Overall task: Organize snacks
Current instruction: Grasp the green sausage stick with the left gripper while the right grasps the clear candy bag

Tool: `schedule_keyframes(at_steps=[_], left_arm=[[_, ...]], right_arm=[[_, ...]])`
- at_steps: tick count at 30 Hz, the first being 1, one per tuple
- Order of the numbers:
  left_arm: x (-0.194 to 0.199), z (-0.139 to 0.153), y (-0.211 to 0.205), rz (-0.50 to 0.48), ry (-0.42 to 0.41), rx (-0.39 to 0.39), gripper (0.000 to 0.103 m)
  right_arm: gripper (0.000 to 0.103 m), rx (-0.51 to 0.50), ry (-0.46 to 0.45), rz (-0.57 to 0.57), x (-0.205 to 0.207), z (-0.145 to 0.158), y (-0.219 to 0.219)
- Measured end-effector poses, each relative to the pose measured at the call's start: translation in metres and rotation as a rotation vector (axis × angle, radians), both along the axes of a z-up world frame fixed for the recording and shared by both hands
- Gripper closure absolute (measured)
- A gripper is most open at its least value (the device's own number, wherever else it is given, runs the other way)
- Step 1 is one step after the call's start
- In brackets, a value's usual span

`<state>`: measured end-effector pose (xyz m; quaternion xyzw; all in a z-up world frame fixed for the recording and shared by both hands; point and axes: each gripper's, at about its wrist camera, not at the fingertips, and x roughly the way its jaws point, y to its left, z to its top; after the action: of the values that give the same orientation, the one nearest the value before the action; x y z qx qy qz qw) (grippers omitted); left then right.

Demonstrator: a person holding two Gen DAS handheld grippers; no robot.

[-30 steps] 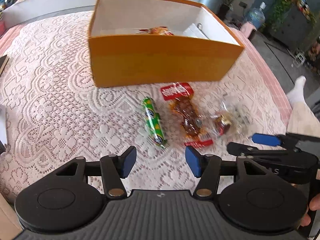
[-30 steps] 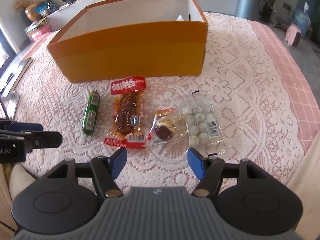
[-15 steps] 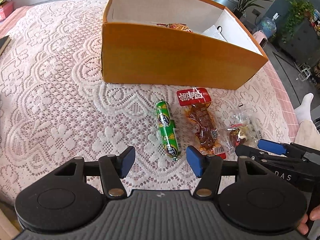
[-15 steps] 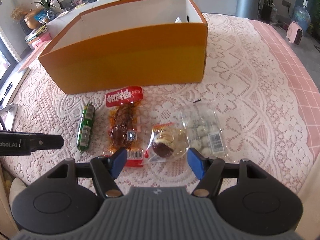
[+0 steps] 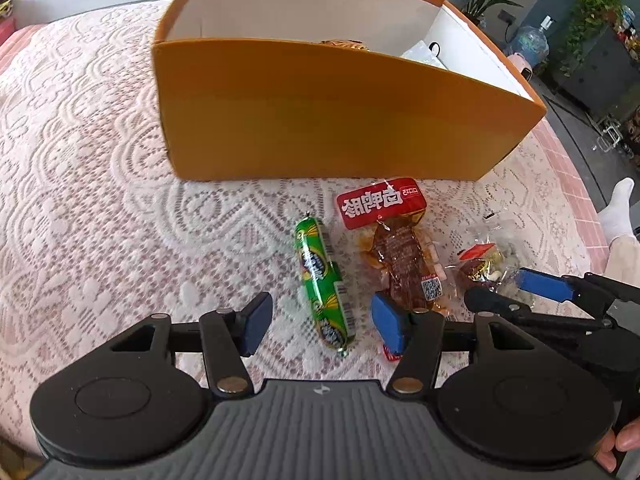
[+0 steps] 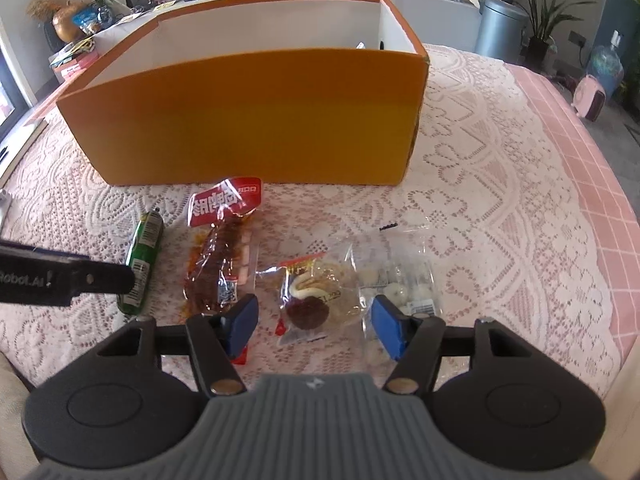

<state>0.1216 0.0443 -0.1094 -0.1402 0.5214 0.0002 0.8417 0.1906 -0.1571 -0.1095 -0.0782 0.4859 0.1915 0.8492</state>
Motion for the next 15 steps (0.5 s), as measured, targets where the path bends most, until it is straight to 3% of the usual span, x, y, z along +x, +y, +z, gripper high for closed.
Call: schedule_keyframes(at_steps=[7, 10, 15], left_arm=[[0.009, -0.01, -0.005, -0.003, -0.005, 0.03, 0.045], [0.011, -0.013, -0.004, 0.004, -0.007, 0.035, 0.052], [0.011, -0.016, -0.004, 0.002, -0.015, 0.02, 0.065]], right_arm=[[0.043, -0.016, -0.046, 0.034, 0.0, -0.004, 0.004], [0.051, -0.038, -0.072, 0.048, -0.002, -0.005, 0.008], [0.053, -0.034, -0.081, 0.035, -0.002, -0.005, 0.008]])
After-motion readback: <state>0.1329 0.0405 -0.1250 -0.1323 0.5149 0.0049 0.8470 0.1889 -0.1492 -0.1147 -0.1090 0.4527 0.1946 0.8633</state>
